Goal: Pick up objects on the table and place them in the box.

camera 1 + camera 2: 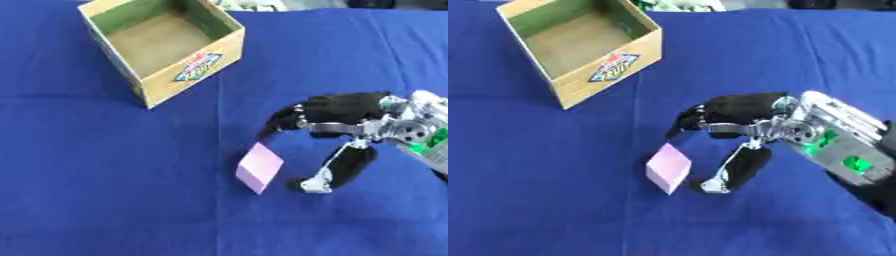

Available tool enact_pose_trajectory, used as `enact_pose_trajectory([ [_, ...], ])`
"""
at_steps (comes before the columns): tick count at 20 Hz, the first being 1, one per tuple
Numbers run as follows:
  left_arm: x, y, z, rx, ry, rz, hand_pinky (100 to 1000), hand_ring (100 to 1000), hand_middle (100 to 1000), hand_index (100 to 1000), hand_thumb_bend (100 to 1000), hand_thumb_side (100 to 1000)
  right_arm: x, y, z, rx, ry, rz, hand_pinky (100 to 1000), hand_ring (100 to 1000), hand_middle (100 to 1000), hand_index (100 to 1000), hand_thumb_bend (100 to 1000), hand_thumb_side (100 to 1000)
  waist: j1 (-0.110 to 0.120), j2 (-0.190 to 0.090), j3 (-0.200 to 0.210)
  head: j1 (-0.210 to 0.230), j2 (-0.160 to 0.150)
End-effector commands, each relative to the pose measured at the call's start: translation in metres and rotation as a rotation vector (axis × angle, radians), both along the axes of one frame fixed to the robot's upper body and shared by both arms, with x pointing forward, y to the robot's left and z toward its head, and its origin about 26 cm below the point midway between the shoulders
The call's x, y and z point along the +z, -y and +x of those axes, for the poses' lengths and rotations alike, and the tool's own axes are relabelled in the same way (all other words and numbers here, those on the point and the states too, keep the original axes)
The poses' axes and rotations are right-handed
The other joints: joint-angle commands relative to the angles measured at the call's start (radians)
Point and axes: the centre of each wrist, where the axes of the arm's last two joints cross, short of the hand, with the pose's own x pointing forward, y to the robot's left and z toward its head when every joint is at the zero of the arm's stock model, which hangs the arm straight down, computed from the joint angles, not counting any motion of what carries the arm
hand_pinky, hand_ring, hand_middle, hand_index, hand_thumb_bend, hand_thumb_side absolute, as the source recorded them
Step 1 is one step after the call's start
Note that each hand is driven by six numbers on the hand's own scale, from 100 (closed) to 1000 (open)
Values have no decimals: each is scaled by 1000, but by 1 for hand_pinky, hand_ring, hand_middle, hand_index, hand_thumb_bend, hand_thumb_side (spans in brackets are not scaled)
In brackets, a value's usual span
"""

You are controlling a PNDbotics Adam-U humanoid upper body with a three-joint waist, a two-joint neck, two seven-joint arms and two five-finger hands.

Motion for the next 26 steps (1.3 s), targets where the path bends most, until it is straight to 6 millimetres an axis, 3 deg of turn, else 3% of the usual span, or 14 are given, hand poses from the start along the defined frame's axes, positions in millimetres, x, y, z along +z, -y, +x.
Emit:
enact_pose_trajectory([
  [1,10,-1,-1,-11,26,20,706,753,720,748,545,875,7,-3,-2,10,25,-41,860,899,861,939,346,507,3,-12,3,-4,0],
  [16,11,1,-1,-14,27,22,704,749,715,742,541,878,21,-5,1,3,191,-23,859,902,870,942,337,540,7,1,7,-5,-8],
  [26,11,1,-1,-17,28,20,702,746,711,738,542,877,15,-12,0,35,161,-59,862,908,875,938,357,546,5,7,13,-7,-7],
])
